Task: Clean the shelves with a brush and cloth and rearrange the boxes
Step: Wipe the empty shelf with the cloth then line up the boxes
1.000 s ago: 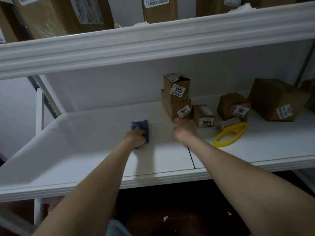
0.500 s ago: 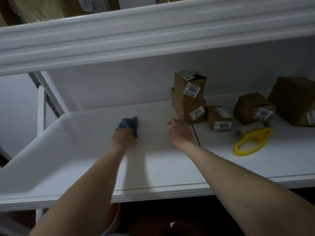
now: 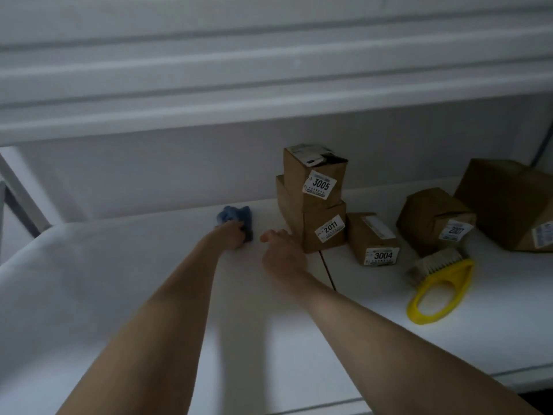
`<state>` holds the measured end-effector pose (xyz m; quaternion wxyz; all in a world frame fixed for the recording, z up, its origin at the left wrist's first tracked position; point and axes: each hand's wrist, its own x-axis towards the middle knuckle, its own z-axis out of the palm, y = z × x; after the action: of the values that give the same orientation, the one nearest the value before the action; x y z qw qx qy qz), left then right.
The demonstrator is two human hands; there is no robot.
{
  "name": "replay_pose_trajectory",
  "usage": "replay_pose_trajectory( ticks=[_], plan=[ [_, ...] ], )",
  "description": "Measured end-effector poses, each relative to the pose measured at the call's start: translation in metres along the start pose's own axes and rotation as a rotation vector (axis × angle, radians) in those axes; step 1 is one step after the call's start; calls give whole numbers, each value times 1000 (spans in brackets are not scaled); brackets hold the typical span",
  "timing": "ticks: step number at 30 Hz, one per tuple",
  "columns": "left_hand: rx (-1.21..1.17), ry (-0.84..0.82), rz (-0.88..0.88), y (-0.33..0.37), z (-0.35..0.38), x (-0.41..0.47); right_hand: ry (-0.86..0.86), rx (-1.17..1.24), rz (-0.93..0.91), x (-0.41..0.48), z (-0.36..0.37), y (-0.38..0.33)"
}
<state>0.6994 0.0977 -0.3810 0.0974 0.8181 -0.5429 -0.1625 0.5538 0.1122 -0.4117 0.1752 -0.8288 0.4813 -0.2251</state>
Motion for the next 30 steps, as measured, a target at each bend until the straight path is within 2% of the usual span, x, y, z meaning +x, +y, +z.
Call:
replay_pose_trajectory(
  ticks=[4,8,12,19,25,30],
  plan=[
    [-75,-113,156,41,17,-4,-18,8,39,-2,-7,12],
    [-38,-106,161,51,19,-20,-37,9,35,-11,-21,18],
    [151,-161,189,63,19,-56,-64,-1,33,-29,-39,18],
    [253,-256,309,68,24,-127,-13,0,166,-75,-78,34],
    [251,-333,323,67,34,-183,34,-7,216,-104,-99,46],
    [169,-411,345,74,42,-217,-30,-48,217,-121,-106,42]
  ],
)
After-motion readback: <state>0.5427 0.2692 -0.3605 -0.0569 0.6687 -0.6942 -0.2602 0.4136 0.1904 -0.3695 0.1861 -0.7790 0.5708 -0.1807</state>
